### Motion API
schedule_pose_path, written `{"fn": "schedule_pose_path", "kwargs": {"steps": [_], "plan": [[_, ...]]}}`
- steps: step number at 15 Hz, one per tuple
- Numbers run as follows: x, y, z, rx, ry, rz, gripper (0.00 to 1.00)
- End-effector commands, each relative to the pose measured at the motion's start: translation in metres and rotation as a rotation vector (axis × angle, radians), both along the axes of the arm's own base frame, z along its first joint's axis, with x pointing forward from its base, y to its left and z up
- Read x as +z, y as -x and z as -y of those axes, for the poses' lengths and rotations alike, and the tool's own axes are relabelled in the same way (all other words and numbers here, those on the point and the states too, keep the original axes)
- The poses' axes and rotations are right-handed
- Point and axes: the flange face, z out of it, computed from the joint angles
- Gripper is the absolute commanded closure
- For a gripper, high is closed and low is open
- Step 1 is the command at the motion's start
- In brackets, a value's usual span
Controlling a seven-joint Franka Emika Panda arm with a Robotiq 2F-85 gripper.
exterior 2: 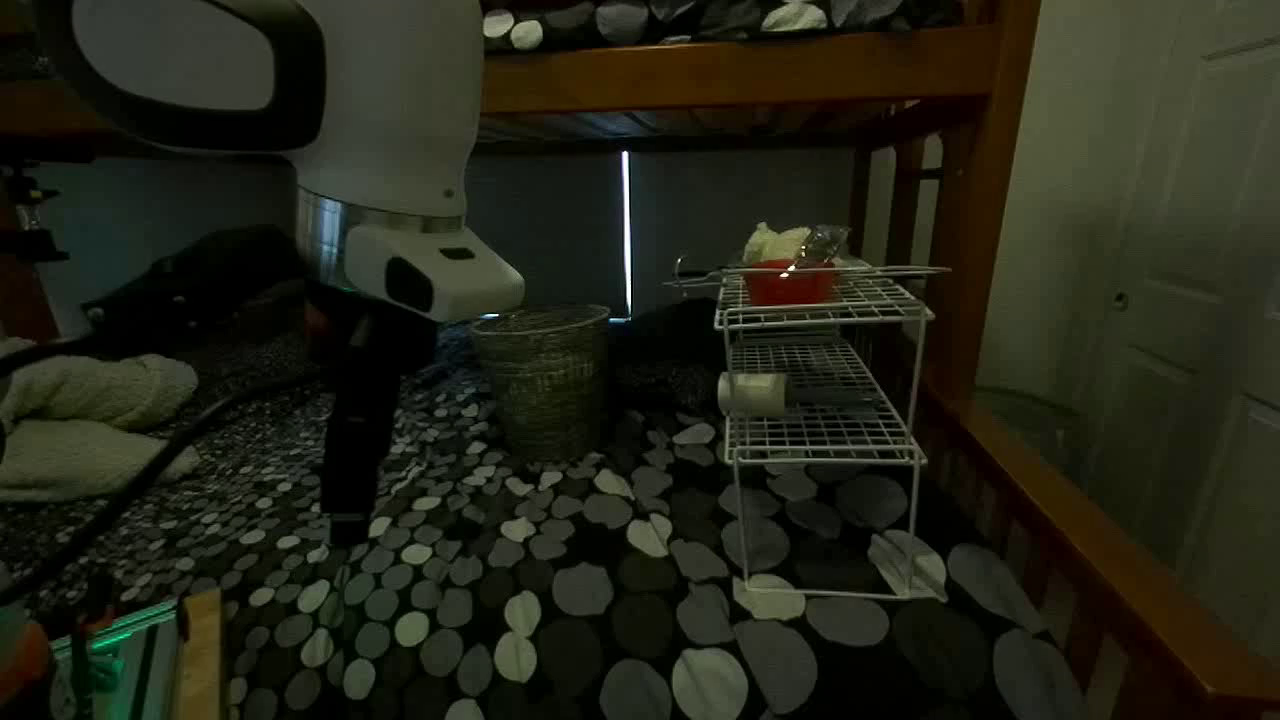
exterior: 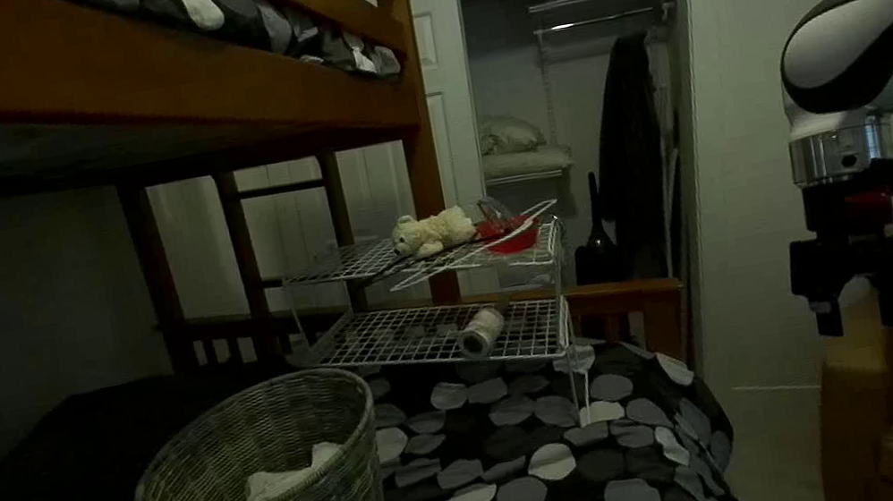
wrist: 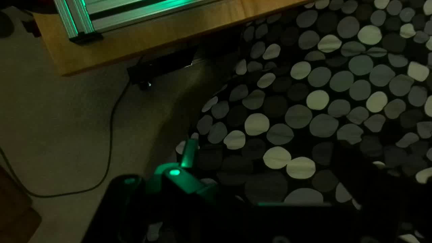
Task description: Move the packet from the bowl to the basket
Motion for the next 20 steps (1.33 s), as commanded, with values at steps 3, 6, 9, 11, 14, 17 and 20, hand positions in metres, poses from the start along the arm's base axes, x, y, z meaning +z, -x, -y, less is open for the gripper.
{"fn": "schedule_pose_path", "kwargs": {"steps": [3, 6, 9, 11, 14, 17, 20], "plan": [[0.014, -0.026, -0.025, -0.037, 0.021, 0.093, 0.0], [0.045, -0.07, -0.063, -0.076, -0.007, 0.306, 0.0], [0.079, -0.114, -0.099, -0.07, -0.001, 0.517, 0.0], [0.114, -0.145, -0.099, -0.077, 0.01, 0.635, 0.0], [0.16, -0.19, -0.088, -0.095, 0.01, 0.727, 0.0], [0.154, -0.17, -0.095, -0.073, 0.035, 0.725, 0.0], [0.148, -0.167, -0.097, -0.069, 0.035, 0.714, 0.0]]}}
